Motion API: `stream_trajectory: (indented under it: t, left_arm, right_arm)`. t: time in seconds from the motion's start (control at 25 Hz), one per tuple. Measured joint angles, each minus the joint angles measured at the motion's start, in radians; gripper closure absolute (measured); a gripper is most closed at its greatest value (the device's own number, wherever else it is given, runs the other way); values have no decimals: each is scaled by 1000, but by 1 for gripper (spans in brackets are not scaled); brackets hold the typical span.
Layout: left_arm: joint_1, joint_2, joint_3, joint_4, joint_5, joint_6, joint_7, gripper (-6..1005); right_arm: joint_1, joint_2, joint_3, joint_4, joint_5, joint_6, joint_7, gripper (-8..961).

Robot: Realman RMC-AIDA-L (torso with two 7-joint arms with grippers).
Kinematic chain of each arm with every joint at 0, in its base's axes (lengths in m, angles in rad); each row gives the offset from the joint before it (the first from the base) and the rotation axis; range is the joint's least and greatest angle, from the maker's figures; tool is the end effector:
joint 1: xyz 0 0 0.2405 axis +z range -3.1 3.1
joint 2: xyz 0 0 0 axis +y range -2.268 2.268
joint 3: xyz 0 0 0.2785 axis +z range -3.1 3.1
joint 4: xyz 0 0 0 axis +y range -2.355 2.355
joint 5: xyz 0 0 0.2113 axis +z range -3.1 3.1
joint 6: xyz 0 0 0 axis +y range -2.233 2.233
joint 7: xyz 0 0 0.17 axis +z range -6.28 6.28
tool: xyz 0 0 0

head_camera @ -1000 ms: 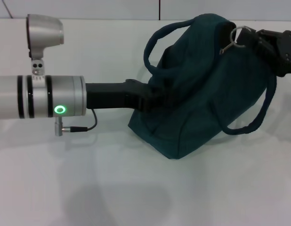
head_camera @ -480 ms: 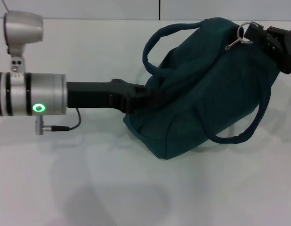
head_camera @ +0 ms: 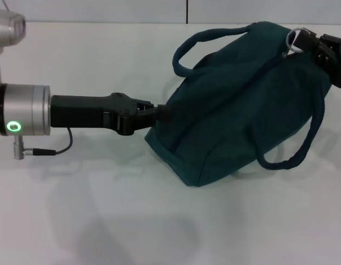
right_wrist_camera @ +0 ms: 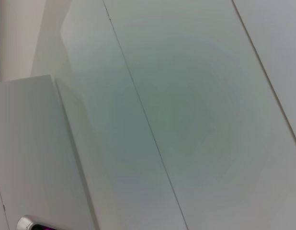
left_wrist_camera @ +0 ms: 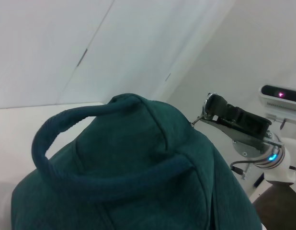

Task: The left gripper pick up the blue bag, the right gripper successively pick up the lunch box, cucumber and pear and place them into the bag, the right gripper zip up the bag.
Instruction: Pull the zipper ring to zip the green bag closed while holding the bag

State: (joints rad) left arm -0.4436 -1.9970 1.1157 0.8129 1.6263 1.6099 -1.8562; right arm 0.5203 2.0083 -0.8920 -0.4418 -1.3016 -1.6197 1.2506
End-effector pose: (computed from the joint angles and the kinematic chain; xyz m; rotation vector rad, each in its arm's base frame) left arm -0.2300 0.3332 -0.0174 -2.8383 -1.0181 -0.8644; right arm 0.2301 0.3647 0.0101 -2.3852 0.5340 1.3472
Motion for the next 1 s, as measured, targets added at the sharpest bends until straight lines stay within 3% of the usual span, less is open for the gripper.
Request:
stream_trajectory:
  t: [0.2,0.44,0.64,0.76,0.88,1.0]
  left_arm:
    - [-1,5,-25,0,-3,25,0,963]
    - [4,-14,-92,6,-1,42,29,955]
    - [16,-28,-183,10,-17,106,198,949]
    - [41,-49,-192,34,-15,131,299,766]
    - [73,-82,-190,81,1,123,340,698]
    - [79,-90,-174,92,14,115,345,630]
  right_arm:
    - [-1,0,-1,0,-1,-4,0,881]
    - [-1,2,-5,1,-6,-8,0,880]
    - [-7,2,-7,2,-7,-9,-6,879]
    - [-9,3,-3,8,-8,-7,-10,879]
    - [-9,3,-2,15,-6,-5,-11,878]
    - [-10,3,-2,16,-5,-5,-11,878]
